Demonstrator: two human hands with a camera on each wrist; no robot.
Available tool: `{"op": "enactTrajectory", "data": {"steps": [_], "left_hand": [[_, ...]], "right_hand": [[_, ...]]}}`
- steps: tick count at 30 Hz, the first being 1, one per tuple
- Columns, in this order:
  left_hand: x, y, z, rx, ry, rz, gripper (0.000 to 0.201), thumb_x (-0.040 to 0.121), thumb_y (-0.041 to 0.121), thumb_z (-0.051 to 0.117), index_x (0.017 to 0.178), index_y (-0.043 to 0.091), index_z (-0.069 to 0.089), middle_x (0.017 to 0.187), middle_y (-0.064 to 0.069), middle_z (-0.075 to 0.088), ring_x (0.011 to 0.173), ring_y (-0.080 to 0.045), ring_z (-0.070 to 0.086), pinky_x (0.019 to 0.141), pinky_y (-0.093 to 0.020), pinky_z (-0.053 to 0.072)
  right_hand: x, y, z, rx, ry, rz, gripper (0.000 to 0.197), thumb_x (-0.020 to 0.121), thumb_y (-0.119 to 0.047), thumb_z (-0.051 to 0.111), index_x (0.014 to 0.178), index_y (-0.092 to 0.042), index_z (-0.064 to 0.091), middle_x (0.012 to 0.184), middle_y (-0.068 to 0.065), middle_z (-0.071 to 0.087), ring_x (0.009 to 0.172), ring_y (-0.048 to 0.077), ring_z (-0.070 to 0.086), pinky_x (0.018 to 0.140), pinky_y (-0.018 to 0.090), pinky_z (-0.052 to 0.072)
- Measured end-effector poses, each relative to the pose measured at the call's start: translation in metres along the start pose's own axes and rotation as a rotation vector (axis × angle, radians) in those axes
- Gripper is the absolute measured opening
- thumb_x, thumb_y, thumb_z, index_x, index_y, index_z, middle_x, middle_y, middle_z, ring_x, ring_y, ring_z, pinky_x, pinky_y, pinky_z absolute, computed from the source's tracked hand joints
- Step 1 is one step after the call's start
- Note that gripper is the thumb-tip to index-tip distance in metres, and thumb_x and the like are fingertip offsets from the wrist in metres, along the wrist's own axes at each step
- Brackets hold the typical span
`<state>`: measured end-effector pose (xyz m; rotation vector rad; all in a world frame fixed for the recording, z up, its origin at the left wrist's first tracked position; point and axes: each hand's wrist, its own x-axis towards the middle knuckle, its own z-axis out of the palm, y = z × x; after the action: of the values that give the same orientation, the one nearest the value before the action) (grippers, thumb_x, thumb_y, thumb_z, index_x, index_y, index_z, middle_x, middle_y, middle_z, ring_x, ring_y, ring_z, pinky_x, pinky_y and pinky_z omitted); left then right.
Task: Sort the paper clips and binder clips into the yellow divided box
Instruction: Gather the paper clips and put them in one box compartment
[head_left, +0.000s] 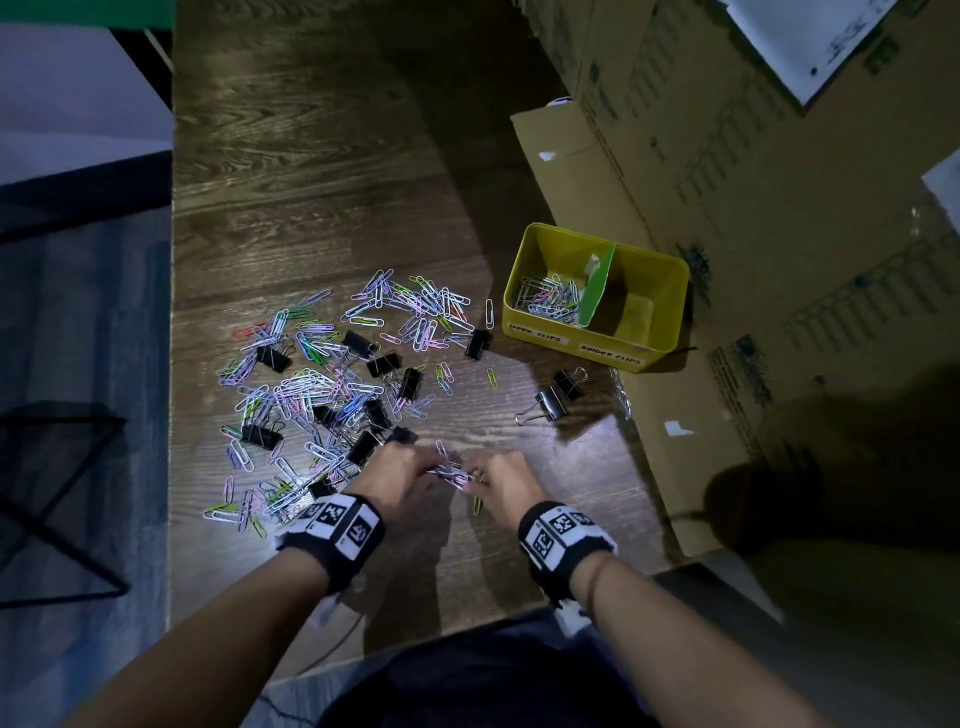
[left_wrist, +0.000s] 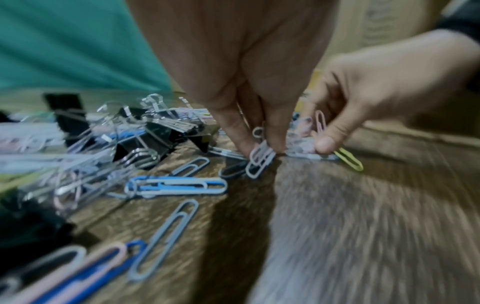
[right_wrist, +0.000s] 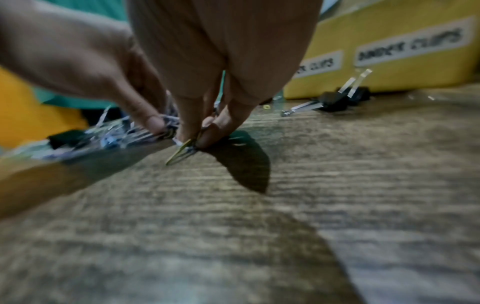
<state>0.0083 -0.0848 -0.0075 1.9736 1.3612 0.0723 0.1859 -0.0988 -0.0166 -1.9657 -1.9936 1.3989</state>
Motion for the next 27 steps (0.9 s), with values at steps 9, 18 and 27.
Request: {"op": "enactTrajectory", "data": {"steps": [9,18,27], "left_hand": [[0.007,-0.001,-0.019,-0.57,0.042,-0.344,0.027,0.07,0.01,0.078,0.093,0.023,0.073,0.065,0.007,0.071,0.045,0.001,0.05,0.051,-0.014,0.041],[0.037,0.025,-0.064,-0.87,-0.125,-0.385,0.012,0.071,0.004,0.073,0.077,0.015,0.074,0.086,0.003,0.074,0.079,-0.022,0.061,0.063,-0.018,0.054],[0.145,0.105,-0.124,-1.005,0.044,-0.194,0.023,0.073,-0.002,0.071,0.094,0.007,0.07,0.086,0.003,0.073,0.069,-0.01,0.066,0.064,-0.022,0.054]], "right_hand": [[-0.001,0.017,-0.028,0.376,-0.007,0.094,0.03,0.08,-0.022,0.074,0.109,-0.016,0.069,0.116,0.001,0.064,0.101,0.014,0.058,0.088,0.021,0.041],[-0.003,0.024,-0.066,0.782,0.189,0.055,0.022,0.072,-0.012,0.079,0.088,-0.026,0.073,0.099,0.002,0.072,0.082,0.017,0.07,0.078,0.028,0.056],[-0.008,-0.002,-0.142,0.936,0.437,-0.056,0.02,0.075,-0.001,0.075,0.088,-0.016,0.072,0.077,-0.001,0.071,0.064,0.002,0.062,0.069,0.019,0.052]]}}
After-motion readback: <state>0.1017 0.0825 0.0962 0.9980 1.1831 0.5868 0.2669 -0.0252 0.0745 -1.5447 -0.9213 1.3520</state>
